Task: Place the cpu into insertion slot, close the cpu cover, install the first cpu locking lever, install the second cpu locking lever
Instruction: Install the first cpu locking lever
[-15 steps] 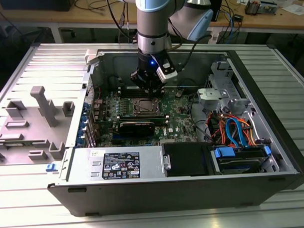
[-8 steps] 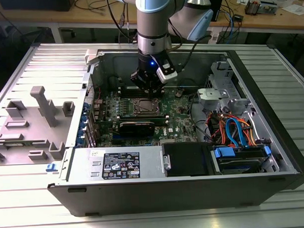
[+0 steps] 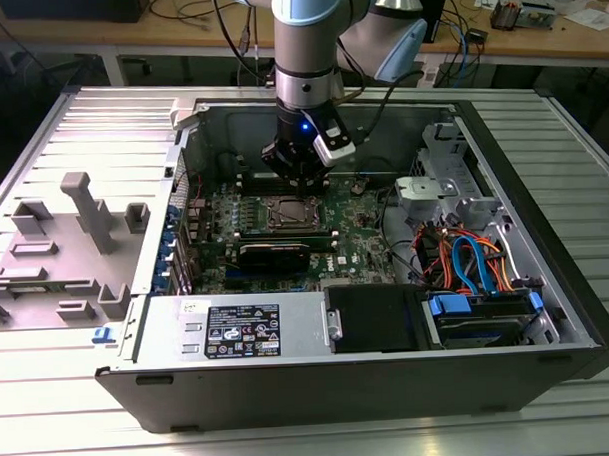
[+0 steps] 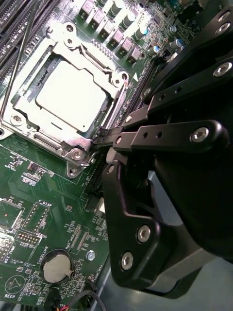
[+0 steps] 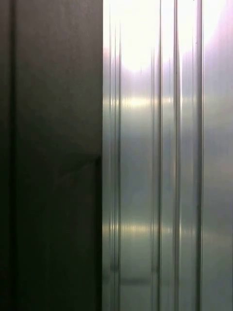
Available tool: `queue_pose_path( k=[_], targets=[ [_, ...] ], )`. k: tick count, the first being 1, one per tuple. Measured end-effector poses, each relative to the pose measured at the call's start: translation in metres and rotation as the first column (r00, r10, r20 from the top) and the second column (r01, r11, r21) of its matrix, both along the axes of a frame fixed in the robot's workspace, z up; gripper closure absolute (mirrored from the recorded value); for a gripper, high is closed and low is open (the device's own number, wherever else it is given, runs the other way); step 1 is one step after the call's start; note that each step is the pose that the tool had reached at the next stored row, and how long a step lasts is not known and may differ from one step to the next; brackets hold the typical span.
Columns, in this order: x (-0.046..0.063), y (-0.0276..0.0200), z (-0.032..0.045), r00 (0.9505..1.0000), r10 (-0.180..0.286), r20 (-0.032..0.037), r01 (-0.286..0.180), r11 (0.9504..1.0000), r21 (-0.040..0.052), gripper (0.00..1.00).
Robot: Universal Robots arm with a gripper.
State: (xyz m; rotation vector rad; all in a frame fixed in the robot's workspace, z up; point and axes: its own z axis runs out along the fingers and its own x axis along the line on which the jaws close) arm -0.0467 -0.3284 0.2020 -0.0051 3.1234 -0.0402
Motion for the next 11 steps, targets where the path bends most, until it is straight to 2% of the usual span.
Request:
queue_pose_path(
  k=[11],
  targets=[
    [0.0000, 0.0000, 0.0049, 1.0000, 0.000, -0.0001, 0.000, 1.0000, 0.0011, 0.89]
  ],
)
